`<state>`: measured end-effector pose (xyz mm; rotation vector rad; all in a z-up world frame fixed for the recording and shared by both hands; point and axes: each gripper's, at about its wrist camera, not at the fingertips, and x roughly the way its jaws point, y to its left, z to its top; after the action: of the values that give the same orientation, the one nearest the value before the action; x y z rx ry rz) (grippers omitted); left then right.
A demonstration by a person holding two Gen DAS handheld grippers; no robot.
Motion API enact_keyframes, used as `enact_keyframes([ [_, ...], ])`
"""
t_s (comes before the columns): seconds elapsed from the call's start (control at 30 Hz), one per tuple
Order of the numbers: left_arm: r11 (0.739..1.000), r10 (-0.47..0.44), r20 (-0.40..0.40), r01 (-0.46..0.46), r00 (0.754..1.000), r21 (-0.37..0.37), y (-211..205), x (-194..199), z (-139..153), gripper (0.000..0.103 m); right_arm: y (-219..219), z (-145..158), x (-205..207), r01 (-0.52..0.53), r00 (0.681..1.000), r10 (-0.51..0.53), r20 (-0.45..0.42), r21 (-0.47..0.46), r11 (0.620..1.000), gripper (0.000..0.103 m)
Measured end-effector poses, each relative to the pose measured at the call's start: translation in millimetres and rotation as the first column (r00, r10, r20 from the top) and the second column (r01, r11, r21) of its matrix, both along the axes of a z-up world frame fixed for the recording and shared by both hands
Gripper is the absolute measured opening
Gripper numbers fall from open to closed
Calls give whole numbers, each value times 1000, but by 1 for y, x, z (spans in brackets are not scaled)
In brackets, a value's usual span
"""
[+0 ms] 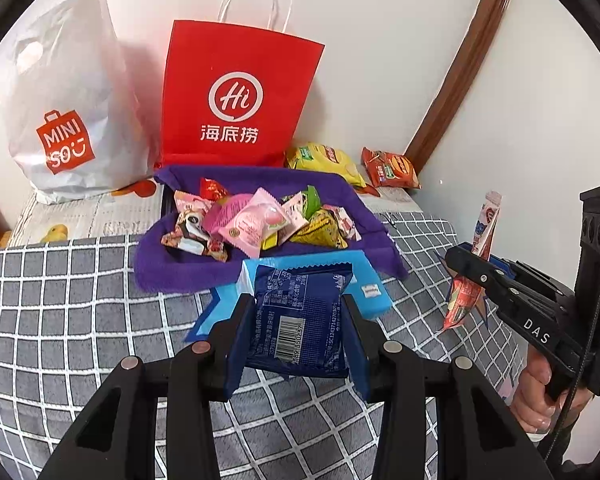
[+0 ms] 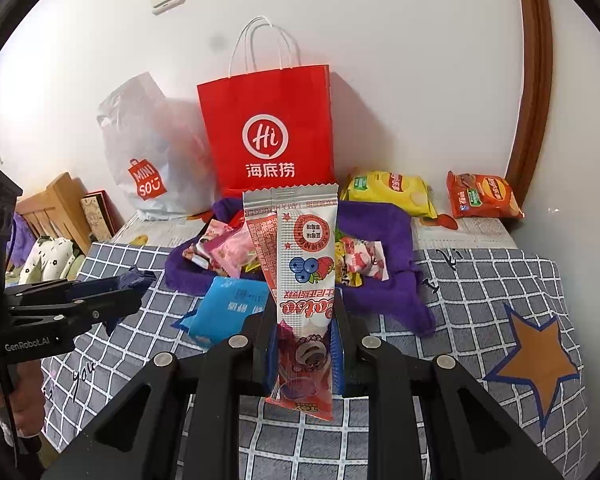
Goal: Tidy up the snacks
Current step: 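Lift both held packs and carry them over the purple towel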
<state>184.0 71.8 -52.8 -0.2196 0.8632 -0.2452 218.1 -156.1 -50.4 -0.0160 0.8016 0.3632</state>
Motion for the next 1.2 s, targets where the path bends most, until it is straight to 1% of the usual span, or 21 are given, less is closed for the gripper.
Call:
enact_keyframes([
  [0.57,1000,-7,17,7,1000,1,-1,28,13,40,6,11,29,-9,999,9,33,0,1000,21],
  [0.8,1000,-4,12,4,1000,-1,2,46,14,40,12,12,50,-21,999,21,26,-5,1000,21],
  [0.93,1000,0,15,0,1000,12,5,58,15,40,17,11,64,-25,999,26,31,-13,1000,21],
  [1.07,999,13,9,-13,1000,33,8,73,12,40,25,10,78,-36,998,37,41,-39,999,21],
  [1.2,999,19,3,-19,1000,34,14,87,7,40,31,7,95,-43,998,45,45,-57,997,21],
])
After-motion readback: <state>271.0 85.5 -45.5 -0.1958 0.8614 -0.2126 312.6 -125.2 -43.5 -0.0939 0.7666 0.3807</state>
